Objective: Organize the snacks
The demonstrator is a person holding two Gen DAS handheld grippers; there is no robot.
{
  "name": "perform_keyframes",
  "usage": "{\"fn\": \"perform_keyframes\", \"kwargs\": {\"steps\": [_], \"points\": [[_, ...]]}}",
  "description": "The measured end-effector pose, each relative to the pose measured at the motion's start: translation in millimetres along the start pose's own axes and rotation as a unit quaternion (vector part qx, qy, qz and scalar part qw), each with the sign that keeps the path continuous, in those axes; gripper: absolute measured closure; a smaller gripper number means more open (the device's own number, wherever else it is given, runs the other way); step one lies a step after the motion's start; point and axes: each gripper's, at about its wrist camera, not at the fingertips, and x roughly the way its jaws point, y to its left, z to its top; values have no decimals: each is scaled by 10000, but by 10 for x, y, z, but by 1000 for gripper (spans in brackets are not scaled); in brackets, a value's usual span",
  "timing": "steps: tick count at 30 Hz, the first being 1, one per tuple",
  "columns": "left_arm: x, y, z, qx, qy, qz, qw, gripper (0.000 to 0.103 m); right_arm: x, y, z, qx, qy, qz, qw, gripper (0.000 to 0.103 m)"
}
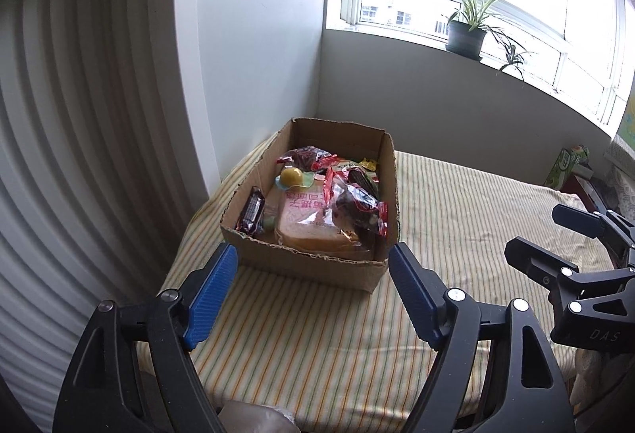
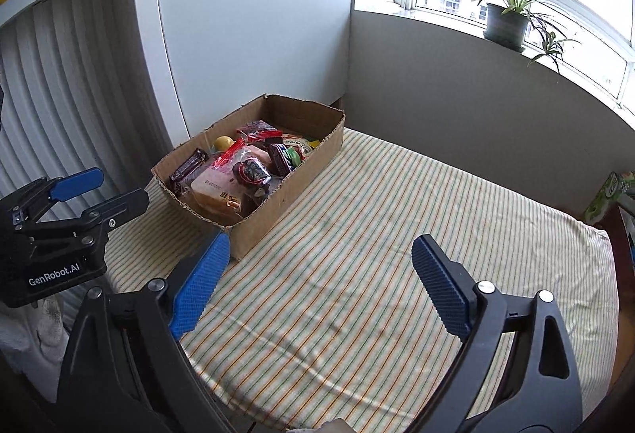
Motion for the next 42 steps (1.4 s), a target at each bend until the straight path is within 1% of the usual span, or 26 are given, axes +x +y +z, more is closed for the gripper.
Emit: {"fn": "perform_keyframes", "kwargs": {"steps": [3,8,34,42], "points": [[-27,22,2,-74,-22,-26,10000,24,-17,-7,-25,32,-3,-54,10000,8],[-112,10,9,-44,-134,-7,9999,24,-37,-27,-45,60,10,-70,10000,8],[-159,-73,-1,-21,-128,-66,9999,24,-92,10,-62,98,-12,-46,9999,8],[-155,-69,-6,-39,-119,-69,9999,24,-90,9,-78,142,-22,-99,9998,8]]}}
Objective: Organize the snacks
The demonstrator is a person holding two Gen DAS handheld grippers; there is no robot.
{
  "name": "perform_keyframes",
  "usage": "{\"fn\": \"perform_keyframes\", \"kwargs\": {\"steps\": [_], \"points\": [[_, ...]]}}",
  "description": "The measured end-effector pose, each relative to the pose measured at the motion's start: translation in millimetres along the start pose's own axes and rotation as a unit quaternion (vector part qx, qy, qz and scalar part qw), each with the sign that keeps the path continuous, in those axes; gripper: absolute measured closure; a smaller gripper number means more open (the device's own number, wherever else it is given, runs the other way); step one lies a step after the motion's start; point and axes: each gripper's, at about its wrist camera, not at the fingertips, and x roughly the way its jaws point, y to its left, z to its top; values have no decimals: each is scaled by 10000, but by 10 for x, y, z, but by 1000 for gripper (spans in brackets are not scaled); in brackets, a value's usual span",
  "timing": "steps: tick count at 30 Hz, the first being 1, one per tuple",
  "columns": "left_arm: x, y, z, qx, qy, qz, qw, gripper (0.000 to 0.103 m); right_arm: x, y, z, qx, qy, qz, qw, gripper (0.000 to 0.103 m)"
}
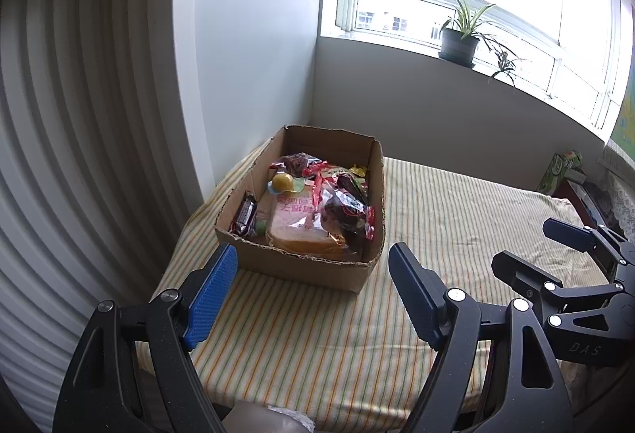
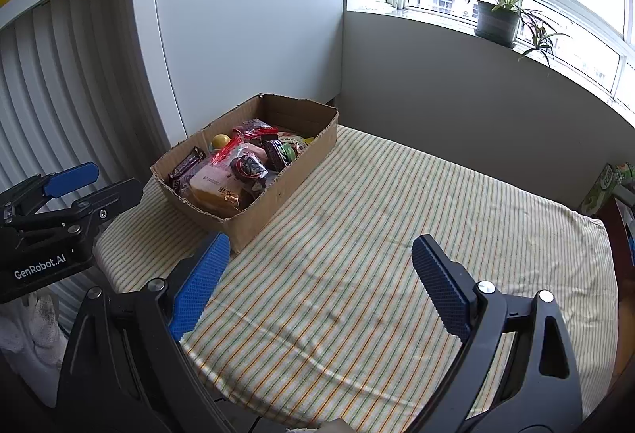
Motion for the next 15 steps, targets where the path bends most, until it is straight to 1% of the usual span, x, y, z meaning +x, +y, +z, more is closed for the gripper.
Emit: {"fn": "perform_keyframes", "kwargs": {"steps": [3,6,15], "points": [[3,-6,-5,1,7,2,10000,24,-4,-4,0,32,-26,-68,10000,8],[9,0,-1,-13,6,14,10000,24,-21,-20,0,66,-103,-235,9996,8],[21,-12,-12,-6,16,-4,10000,24,-19,-52,-13,94,-75,-229,9997,8]]}}
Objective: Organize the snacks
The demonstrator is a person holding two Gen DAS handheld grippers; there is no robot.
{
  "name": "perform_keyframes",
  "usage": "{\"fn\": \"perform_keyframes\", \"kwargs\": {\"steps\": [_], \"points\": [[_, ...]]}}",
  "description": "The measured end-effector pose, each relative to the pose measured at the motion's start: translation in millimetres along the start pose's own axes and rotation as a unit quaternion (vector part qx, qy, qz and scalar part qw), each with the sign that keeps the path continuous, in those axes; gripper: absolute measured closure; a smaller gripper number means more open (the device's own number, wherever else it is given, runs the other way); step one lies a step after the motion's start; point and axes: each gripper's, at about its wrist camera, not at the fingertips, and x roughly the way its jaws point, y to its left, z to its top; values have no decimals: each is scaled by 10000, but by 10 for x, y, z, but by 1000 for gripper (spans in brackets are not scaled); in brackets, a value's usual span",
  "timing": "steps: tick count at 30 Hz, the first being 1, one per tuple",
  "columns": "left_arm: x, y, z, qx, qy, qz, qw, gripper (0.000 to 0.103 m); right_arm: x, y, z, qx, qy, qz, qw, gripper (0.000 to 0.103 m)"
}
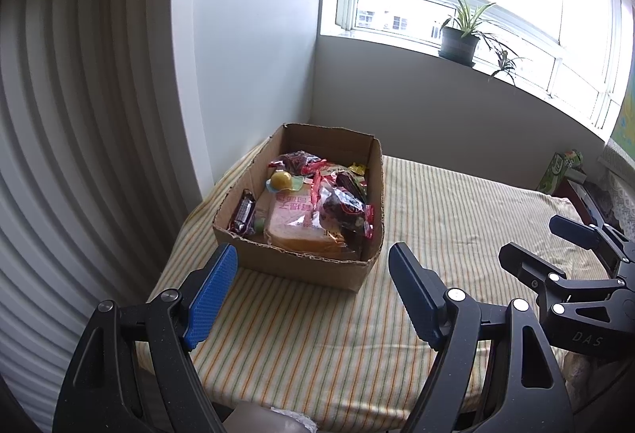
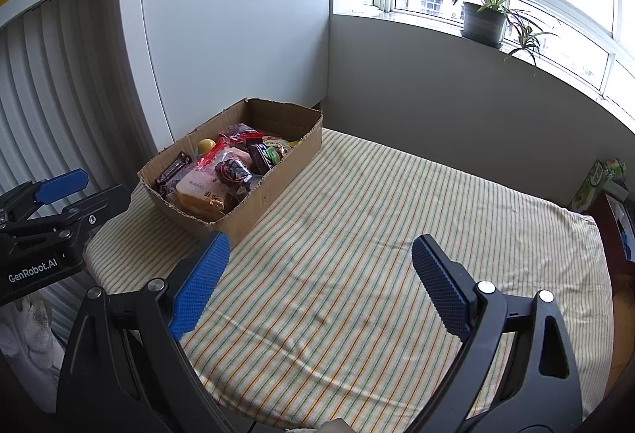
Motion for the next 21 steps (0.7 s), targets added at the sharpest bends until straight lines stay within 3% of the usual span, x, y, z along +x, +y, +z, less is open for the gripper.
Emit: {"fn": "perform_keyframes", "kwargs": {"steps": [21], "points": [[76,-5,-6,-16,93,-27,10000,24,68,-57,-65,41,74,29,10000,8]]}}
